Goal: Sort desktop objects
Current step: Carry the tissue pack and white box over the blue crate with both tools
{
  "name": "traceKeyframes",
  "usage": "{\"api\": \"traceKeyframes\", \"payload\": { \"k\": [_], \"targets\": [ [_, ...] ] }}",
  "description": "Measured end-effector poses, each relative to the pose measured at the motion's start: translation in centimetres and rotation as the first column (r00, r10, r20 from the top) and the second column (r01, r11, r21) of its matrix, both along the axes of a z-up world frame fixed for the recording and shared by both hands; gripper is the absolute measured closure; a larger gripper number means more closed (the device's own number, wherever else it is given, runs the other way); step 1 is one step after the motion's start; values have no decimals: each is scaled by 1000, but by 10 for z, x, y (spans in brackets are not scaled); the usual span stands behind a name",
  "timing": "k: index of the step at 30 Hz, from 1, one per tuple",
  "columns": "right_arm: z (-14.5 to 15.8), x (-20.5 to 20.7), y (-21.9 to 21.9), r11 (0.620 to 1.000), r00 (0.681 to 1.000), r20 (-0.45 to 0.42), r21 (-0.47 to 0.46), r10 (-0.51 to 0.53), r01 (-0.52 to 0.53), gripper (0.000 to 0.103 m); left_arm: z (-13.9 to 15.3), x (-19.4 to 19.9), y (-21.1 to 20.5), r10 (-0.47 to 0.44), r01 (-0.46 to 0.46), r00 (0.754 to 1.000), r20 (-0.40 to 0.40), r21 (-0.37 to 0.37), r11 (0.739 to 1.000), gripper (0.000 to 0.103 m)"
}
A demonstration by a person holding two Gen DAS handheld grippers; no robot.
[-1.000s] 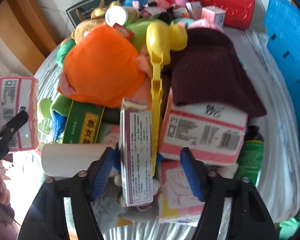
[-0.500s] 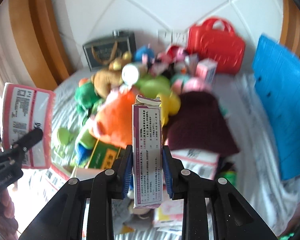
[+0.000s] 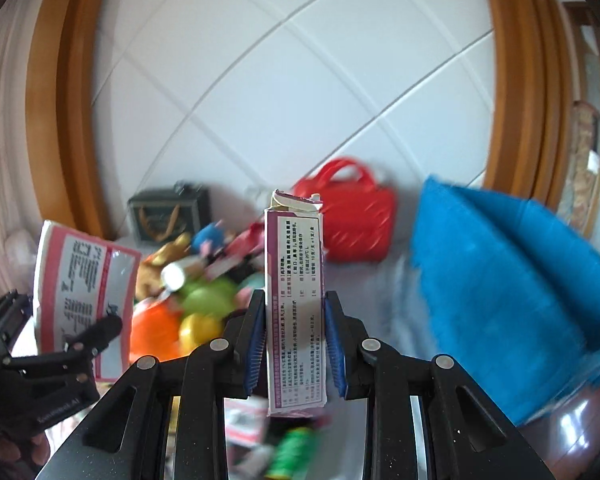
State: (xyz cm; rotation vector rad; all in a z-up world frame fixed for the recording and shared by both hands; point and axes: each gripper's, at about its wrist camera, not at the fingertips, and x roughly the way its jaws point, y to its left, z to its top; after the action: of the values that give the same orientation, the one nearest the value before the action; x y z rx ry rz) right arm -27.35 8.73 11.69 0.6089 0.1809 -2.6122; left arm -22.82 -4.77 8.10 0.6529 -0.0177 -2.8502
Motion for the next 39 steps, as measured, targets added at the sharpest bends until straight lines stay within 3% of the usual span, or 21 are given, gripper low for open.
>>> {"api": "traceKeyframes", "payload": {
  "k": [4,12,16,20,27,33,39],
  "targets": [
    [20,-24,85,1000,996,-89,-27,-18,16,76,15,-34,94,-13,13,999,-37,-6,1000,30],
    [52,-91,260,989,981,-124,-28,-147,145,76,62,-110,275,-101,97,990,-104,-35,995,30],
    [54,-117,326,974,968,-106,-45,-227,223,76,79,-143,350,-155,151,985,-80,-48,987,30],
    [45,-129,381,952,949,-83,-52,-305,302,76,70,-173,402,-201,201,980,-2,-35,979,30],
    [26,-158,425,940,940,-13,-18,-340,340,76,44,-218,445,-202,206,970,132,-17,978,30],
    [14,-185,429,948,948,29,25,-318,318,76,33,-225,434,-184,187,965,188,3,982,30],
    [-4,-209,431,943,939,94,80,-330,323,75,22,-243,434,-189,183,944,272,49,982,30]
  ]
}}
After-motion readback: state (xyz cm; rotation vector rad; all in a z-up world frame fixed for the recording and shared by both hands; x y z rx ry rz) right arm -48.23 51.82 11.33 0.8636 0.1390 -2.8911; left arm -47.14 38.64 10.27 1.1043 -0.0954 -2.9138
